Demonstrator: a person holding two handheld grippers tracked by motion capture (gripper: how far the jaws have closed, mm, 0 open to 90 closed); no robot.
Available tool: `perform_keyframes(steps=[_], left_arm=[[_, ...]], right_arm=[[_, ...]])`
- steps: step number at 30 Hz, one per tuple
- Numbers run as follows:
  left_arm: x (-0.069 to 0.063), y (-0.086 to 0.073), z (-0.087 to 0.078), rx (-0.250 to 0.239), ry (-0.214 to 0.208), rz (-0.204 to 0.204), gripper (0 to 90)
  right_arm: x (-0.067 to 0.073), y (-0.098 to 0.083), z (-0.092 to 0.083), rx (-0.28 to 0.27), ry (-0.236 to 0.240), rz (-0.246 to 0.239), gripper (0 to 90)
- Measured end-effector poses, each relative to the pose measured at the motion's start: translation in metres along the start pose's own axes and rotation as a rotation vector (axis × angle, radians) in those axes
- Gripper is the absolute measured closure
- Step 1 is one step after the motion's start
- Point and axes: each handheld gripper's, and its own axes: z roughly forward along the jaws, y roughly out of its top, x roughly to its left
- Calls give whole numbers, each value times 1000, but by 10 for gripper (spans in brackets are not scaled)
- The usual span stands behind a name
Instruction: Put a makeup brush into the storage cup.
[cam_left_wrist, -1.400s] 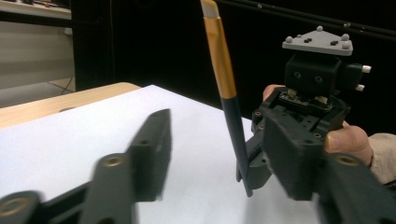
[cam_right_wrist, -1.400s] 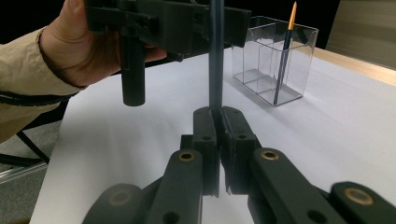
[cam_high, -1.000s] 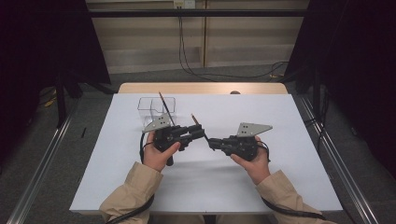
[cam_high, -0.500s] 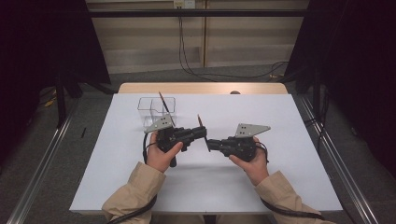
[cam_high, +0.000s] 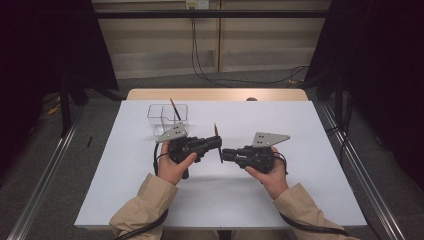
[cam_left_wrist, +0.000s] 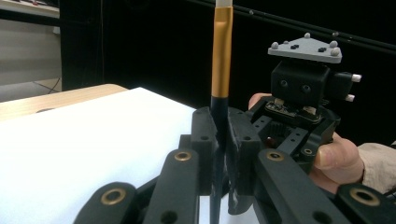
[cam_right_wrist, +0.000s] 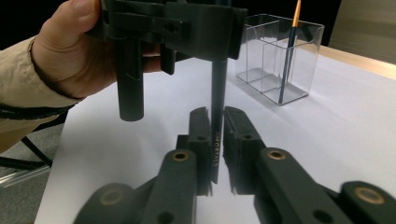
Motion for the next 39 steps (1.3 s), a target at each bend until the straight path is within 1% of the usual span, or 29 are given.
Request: perform_keyframes(steps=[3,7,9,11,14,17,19,20,21,25,29,31,33,34,39], left_arm=[[0,1,-1,-4,0,3,829],[0,2,-4,-6,6,6,829],[0,2,-6,-6,7,7,828],[0,2,-7,-9,11,6,828],[1,2,-9,-9,16,8,828],[2,2,-11,-11,22,8,827],[2,2,-13,-13,27,7,827],[2,3,-14,-11,37,8,827],[3,3,-15,-13,31,9,827],[3,2,-17,-15,37,11,827],[3,3,-18,-17,41,15,827],[3,4,-20,-8,47,23,827],[3,5,-20,-17,42,22,827],[2,5,-20,-11,45,28,827],[3,7,-23,-22,51,34,827]], right_arm=[[-1,0,-1,-8,-14,0,678],[-4,0,-3,-23,-19,14,553],[-4,0,-4,-34,-19,15,507],[-5,-1,-4,-44,-26,14,429],[-7,-1,-6,-48,-43,18,327],[-9,-1,-8,-50,-61,28,256],[-10,-2,-10,-43,-71,27,224],[-10,-2,-11,-42,-83,21,209],[-11,-2,-12,-38,-86,21,204],[-13,-3,-16,-40,-97,11,171],[-15,-2,-21,-51,-100,11,159],[-15,-2,-23,-53,-100,13,149],[-15,-2,-26,-54,-104,10,141],[-16,-2,-27,-55,-105,8,137],[-18,-4,-35,-43,-120,-1,121]])
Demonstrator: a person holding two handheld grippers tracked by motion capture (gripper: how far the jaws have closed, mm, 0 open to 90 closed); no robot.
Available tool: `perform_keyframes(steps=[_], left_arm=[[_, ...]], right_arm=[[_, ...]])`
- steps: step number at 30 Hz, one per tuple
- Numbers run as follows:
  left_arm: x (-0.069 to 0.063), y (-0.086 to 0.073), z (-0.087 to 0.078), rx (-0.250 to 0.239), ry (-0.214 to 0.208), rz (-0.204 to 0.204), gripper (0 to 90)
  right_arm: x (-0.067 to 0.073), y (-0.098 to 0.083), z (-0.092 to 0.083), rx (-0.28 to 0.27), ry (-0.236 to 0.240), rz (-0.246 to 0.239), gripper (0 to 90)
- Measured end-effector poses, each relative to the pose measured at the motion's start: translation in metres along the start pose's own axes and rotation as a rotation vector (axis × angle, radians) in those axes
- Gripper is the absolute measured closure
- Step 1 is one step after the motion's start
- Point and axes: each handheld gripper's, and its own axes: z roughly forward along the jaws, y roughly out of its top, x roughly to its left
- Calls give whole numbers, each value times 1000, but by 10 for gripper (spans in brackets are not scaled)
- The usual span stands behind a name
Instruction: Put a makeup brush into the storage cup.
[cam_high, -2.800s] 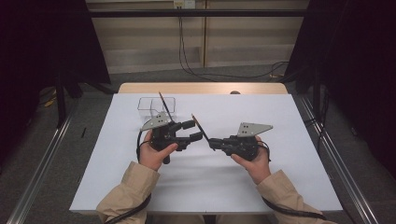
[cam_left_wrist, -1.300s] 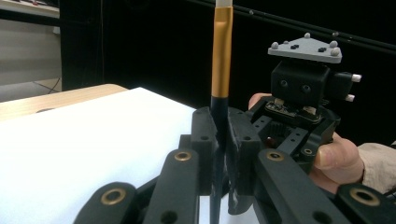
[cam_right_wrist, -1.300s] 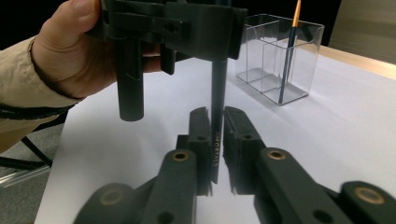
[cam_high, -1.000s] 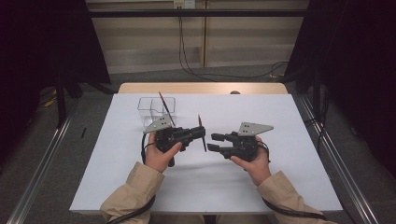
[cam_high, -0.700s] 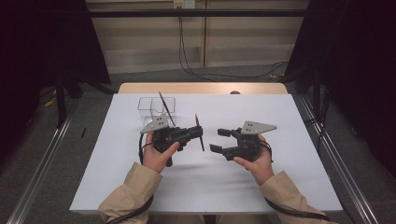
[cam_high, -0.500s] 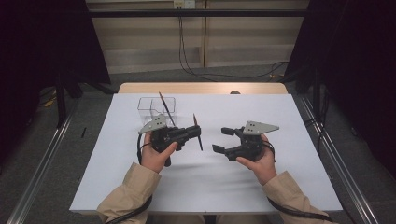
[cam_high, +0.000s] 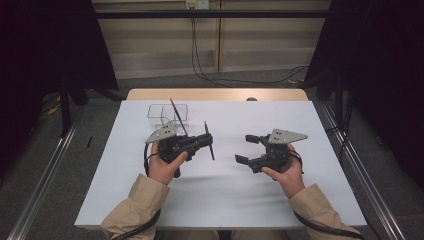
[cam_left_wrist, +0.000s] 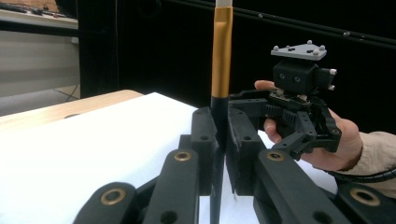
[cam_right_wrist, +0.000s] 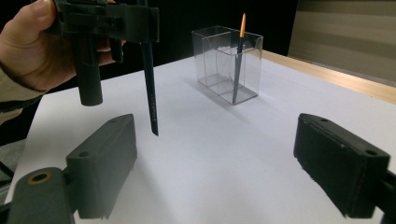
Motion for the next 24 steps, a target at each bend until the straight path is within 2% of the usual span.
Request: perform_keyframes(steps=[10,12,24], left_arm=[[1,2,-6,9,15,11,830],[1,2,-7,7,15,11,830],[1,4,-13,4,27,19,830]], right_arm=[[-7,-2,-16,-3,-21,-5,77],[-8,-2,-19,-1,-13,-4,77],[-12,-4,-35,15,-39,-32,64]])
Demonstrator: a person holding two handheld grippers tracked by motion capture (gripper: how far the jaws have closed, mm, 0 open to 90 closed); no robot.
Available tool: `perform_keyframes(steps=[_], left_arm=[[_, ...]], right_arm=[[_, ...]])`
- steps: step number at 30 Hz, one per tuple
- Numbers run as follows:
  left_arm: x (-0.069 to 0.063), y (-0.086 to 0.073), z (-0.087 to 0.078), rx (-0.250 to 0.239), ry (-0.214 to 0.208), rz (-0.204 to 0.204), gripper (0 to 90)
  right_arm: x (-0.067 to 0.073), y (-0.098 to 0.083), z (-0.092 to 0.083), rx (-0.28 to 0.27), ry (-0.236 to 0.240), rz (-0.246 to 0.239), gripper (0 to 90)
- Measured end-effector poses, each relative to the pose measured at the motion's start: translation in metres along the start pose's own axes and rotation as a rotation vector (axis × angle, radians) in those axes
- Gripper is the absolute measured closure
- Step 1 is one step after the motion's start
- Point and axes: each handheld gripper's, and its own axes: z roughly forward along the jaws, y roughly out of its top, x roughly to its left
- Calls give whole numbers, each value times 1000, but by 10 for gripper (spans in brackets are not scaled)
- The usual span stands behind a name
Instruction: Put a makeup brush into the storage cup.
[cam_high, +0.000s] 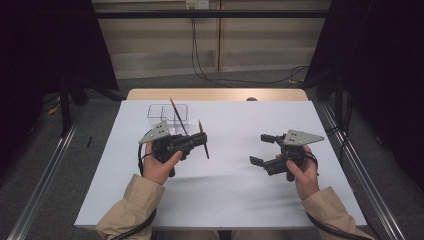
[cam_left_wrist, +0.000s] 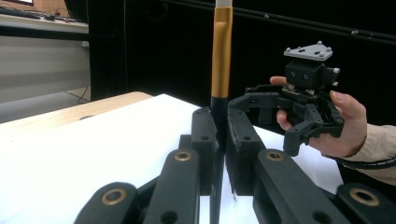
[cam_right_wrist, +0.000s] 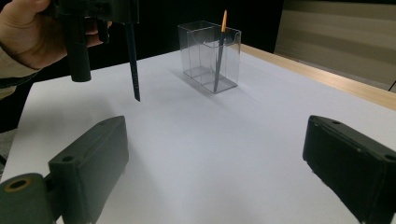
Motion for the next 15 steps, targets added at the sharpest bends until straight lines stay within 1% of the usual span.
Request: perform_keyframes(steps=[7,15], left_arm=[[0,-1,0,2,3,2,830],[0,-1,-2,3,8,5,830]], right_arm=[[-4,-3,-10,3,-24,8,63],[-7,-7,-18,4,-39,12,64]])
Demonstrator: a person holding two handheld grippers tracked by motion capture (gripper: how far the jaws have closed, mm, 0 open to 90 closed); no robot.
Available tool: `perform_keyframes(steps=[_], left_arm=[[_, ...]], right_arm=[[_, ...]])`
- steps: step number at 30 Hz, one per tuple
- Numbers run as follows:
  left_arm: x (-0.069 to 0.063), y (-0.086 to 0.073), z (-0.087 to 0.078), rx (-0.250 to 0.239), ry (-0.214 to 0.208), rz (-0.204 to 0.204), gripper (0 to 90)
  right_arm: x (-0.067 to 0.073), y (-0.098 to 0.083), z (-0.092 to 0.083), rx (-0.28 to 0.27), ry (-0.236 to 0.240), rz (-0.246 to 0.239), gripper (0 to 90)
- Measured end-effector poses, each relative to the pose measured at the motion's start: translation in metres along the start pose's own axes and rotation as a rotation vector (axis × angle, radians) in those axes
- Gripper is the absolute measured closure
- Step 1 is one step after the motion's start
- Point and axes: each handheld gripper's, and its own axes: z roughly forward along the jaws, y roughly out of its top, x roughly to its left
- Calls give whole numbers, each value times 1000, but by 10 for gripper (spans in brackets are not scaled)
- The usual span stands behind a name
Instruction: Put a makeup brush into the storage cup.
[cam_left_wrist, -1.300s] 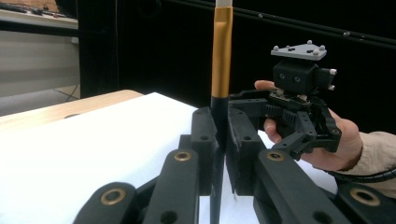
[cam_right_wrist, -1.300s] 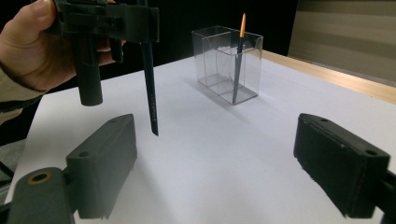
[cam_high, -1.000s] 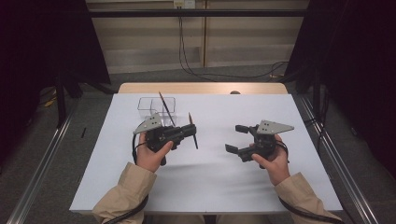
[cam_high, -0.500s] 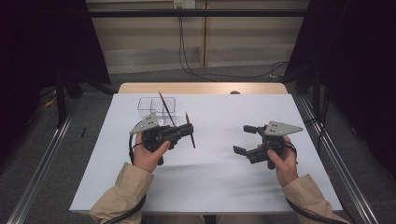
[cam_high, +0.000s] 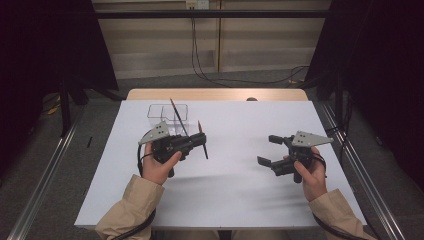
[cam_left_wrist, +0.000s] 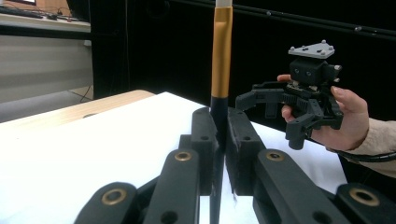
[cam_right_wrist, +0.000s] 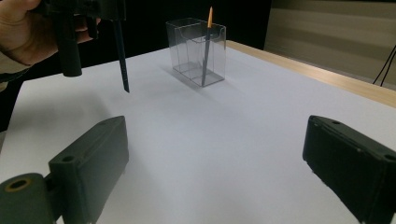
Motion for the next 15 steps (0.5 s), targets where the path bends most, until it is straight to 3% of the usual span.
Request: perform_keyframes(steps=[15], left_arm=[[1,0,-1,-1,-2,1,830]], right_arm=[[-4,-6,-15,2,-24,4,65]])
